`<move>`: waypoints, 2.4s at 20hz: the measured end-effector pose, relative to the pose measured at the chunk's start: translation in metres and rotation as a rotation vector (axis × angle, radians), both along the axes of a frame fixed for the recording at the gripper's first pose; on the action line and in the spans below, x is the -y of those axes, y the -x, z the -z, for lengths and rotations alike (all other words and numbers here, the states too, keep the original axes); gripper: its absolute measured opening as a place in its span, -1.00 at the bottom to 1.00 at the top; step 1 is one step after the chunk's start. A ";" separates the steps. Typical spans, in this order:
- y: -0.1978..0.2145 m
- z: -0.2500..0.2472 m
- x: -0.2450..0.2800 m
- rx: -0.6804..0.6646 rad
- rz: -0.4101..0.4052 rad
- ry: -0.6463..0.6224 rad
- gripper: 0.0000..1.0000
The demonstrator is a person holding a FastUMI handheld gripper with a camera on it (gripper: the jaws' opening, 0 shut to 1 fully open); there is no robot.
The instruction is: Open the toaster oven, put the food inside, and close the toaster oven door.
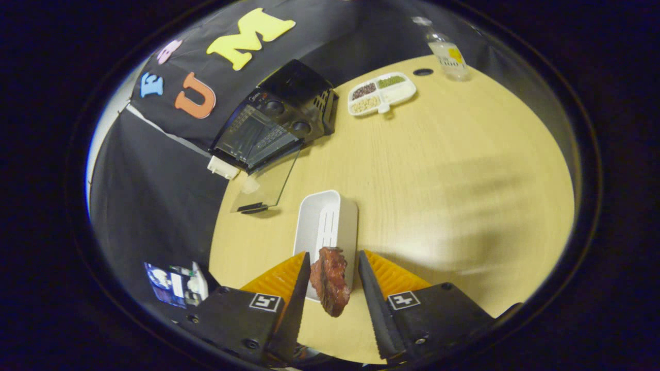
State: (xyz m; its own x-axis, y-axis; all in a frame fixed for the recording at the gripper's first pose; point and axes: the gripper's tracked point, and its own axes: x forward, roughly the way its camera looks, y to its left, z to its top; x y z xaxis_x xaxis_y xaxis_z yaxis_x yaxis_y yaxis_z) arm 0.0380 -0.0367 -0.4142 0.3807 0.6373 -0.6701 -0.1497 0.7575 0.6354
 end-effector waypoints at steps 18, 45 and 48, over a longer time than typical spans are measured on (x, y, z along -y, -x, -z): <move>0.021 -0.113 -0.083 0.185 0.161 -0.030 -0.66; -0.233 -0.098 -0.288 0.273 0.868 -0.349 -0.67; -0.252 -0.084 -0.304 0.271 0.873 -0.339 -0.67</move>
